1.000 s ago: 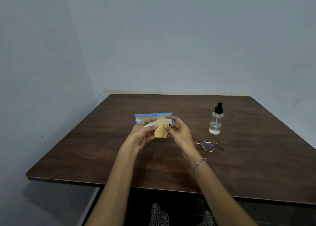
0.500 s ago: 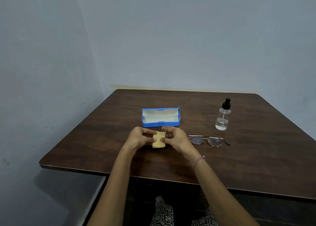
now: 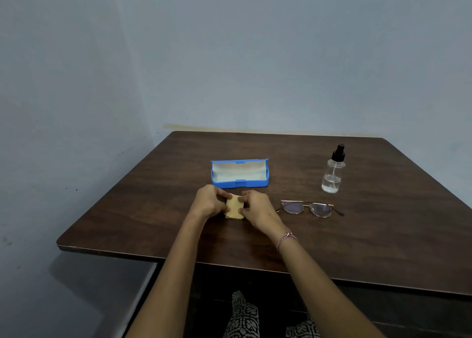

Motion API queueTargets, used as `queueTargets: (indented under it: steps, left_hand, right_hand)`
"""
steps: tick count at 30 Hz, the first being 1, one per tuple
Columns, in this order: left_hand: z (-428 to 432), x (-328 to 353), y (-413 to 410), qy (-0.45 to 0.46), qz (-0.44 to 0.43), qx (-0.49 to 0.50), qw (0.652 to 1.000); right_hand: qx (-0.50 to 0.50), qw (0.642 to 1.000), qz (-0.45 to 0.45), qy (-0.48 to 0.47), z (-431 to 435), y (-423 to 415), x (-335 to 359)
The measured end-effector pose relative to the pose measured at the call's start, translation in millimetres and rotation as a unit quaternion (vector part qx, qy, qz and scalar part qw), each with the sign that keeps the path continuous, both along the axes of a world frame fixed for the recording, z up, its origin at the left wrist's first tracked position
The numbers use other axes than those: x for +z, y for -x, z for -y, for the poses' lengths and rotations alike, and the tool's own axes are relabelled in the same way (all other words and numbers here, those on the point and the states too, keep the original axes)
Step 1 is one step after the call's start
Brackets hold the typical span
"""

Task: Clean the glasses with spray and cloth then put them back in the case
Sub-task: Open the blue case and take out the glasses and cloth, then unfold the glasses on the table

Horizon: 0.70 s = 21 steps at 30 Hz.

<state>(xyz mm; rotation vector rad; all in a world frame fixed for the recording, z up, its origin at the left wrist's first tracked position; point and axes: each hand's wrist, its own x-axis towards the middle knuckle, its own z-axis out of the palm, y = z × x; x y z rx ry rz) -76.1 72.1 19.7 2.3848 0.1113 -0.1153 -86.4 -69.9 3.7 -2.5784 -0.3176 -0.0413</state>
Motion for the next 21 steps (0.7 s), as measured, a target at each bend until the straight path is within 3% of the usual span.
queueTargets:
  steps: [6,14,17,21]
  left_hand:
    - [3,-1,0,-0.051,0.048,0.002,0.998]
    - [58,13,6,0.017,0.243,-0.001,0.97]
    - [87,8,4,-0.015,0.256,-0.052,0.965]
    - [116,-3,2,-0.083,0.226,-0.119,0.963]
  right_hand:
    - [0.021,0.997,0.044,0.06,1,2,-5]
    - [-0.058,0.981,0.181,-0.047,51,1,13]
    - [-0.089,0.971,0.201,-0.09,86,2,17]
    - [-0.123,0.972,0.189,-0.065,136,8,18]
